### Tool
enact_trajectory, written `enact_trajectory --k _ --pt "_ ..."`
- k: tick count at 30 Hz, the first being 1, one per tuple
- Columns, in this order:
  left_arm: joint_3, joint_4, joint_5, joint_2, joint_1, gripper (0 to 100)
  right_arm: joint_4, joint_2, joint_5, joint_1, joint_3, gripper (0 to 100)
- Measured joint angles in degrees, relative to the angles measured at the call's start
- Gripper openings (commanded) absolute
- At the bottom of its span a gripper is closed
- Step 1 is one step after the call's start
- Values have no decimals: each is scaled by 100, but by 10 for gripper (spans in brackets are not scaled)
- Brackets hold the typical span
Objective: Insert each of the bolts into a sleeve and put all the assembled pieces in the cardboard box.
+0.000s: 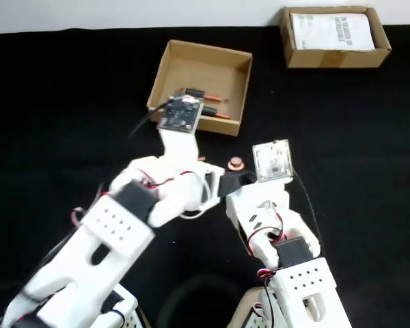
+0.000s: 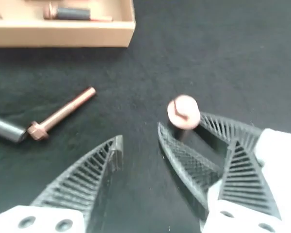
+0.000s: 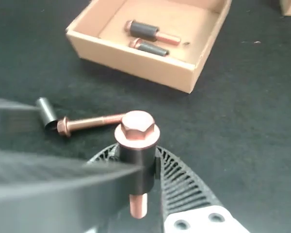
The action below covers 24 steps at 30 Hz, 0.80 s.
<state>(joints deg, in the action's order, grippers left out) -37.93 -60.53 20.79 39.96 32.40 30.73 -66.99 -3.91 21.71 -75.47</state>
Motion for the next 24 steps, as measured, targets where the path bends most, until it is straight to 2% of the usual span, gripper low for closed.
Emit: enact_trajectory --k 4,7,11,15,19,24 --pt "352 -1055 -185 958 26 329 105 9 -9 -229 88 7" --pt "571 -1380 -255 1811 70 314 387 9 -9 -237 484 7" --pt "642 -1547 -413 2971 -70 181 721 18 114 -273 1152 7" --pt "387 -1591 -466 3771 -826 11 1064 668 527 -334 2127 7" --pt "-273 -1556 -466 4413 -1952 21 1521 1837 949 -422 3481 7" --pt "-1424 -668 -466 5310 -3156 9 1679 3578 2084 -431 5336 7"
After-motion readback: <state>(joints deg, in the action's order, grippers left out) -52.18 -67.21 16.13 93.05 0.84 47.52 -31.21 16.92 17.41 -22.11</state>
